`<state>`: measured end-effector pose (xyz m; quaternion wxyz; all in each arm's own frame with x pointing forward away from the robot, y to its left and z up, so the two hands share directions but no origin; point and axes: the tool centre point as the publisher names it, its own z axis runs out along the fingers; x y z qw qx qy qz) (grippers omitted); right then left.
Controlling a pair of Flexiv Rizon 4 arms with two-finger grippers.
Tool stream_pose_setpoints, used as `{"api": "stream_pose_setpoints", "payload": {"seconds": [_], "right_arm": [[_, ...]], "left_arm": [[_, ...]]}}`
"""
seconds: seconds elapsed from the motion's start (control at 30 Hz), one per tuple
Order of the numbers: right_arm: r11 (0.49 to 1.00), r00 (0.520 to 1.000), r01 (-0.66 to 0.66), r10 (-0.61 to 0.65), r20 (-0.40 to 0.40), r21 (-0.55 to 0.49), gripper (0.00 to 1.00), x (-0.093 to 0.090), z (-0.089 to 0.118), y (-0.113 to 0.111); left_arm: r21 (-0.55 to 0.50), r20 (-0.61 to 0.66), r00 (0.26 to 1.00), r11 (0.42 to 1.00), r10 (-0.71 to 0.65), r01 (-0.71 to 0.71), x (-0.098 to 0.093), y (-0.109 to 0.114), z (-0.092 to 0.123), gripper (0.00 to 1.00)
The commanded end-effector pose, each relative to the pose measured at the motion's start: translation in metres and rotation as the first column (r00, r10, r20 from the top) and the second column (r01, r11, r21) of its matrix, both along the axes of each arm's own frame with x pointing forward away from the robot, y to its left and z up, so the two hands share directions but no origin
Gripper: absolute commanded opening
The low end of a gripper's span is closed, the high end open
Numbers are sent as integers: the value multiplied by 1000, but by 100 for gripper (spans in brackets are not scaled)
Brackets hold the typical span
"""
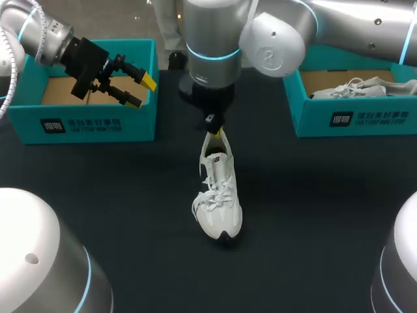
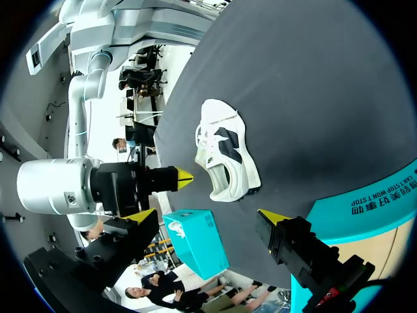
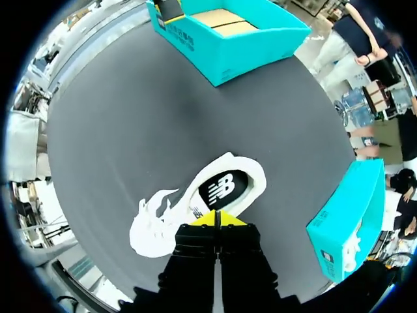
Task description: Take the shoe out of the shoebox, open the shoe tongue, remove and reinsert the insole, then place the shoe into the shoebox
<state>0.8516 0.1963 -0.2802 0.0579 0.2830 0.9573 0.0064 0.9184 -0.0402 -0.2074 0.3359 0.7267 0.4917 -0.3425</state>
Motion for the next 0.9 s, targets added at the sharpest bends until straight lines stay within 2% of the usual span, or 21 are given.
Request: {"api": "stream_pose_setpoints", "payload": {"seconds": [0.03, 0.07, 0.47, 0.63, 0.8, 0.83, 0.87, 0.9], "right_arm": [[911, 915, -401, 403, -1, -91, 0, 9, 2, 8], [919, 927, -376, 374, -36, -117, 0, 11, 0, 7], [919, 927, -376, 374, -36, -117, 0, 11, 0, 7], [910, 913, -403, 407, 16, -99, 0, 28, -8, 5], [885, 889, -453, 457, 16, -108, 0, 44, -16, 2], [881, 885, -461, 465, 13, -108, 13, 47, -17, 1], [873, 878, -475, 479, 6, -107, 38, 50, -19, 0], [873, 878, -475, 479, 10, -115, 47, 52, -19, -1]], "left_arm": [[2, 1, 1000, 1000, 0, 0, 0, 0, 0, 100], [2, 1, 1000, 1000, 0, 0, 0, 0, 0, 100], [2, 1, 1000, 1000, 0, 0, 0, 0, 0, 100], [2, 1, 1000, 1000, 0, 0, 0, 0, 0, 100], [2, 1, 1000, 1000, 0, 0, 0, 0, 0, 100], [2, 1, 1000, 1000, 0, 0, 0, 0, 0, 100], [2, 1, 1000, 1000, 0, 0, 0, 0, 0, 100], [2, 1, 1000, 1000, 0, 0, 0, 0, 0, 100]]}}
